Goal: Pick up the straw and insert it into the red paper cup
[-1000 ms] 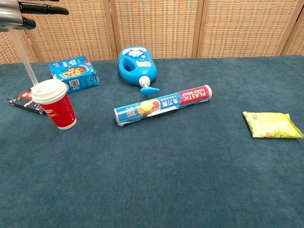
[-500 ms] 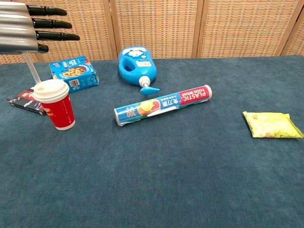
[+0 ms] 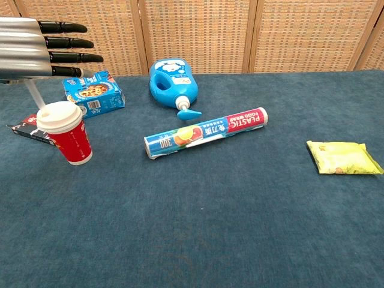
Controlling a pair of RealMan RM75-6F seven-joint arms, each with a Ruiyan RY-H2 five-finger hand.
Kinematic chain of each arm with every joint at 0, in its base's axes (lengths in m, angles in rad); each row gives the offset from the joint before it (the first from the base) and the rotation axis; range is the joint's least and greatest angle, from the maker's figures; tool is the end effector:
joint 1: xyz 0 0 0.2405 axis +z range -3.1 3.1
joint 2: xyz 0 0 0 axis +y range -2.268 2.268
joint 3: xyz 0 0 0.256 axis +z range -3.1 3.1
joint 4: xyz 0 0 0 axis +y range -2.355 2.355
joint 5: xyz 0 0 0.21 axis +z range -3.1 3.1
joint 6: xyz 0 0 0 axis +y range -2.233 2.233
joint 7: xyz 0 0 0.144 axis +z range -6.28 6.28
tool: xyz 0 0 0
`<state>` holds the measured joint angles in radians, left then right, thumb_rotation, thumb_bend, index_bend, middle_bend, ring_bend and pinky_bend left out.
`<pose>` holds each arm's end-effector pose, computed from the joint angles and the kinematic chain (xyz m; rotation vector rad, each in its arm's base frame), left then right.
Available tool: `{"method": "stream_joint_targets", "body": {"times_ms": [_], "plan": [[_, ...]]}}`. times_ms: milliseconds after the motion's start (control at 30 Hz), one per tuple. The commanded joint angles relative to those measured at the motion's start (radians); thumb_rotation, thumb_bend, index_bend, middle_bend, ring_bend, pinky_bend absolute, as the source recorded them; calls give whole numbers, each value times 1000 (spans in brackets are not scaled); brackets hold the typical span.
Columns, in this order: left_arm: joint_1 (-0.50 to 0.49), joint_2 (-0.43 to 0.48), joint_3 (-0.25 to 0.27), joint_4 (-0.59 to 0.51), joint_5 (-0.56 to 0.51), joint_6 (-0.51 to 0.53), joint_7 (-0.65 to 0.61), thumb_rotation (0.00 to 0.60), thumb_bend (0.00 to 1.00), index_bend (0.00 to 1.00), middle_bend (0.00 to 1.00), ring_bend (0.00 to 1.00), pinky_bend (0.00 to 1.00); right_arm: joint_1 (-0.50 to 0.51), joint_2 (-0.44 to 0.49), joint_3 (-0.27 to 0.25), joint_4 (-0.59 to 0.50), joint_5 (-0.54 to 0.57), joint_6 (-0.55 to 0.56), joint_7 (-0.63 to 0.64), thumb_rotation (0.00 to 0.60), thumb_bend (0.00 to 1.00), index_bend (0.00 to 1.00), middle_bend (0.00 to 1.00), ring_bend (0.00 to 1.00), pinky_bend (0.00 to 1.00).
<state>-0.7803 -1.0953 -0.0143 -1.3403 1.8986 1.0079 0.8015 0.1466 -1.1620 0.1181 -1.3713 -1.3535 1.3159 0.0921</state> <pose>-0.1883 0.3544 0.1155 -2.0626 0.7546 -0.3007 -0.3653 -0.2186 0.1735 1.3134 -0.9252 0.7629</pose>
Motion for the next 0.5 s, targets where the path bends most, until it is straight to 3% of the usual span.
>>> {"method": "stream_joint_targets", "body": {"times_ms": [33,167,367,433,500], "plan": [[7,7,4,-4,6,22,-20,600,298,0,0,0,0,-1,1,-1,-1,-3,3,1,600,0,0,0,0,0],[43,30,-7,-27,-13,102,-62,600,297,0,0,0,0,-4,5,-5,-10,-14,11,1,600,0,0,0,0,0],[140,50,-44,-85,-138,231,-202,600,234,0,0,0,0,-6,6,-10,-17,-23,19,-4,600,0,0,0,0,0],[210,48,-59,-130,-237,296,-340,600,204,0,0,0,0,-7,6,-12,-18,-26,21,-6,600,0,0,0,0,0],[240,39,-64,-144,-273,326,-399,600,174,0,0,0,0,-7,6,-12,-19,-26,22,-7,600,0,0,0,0,0]]}}
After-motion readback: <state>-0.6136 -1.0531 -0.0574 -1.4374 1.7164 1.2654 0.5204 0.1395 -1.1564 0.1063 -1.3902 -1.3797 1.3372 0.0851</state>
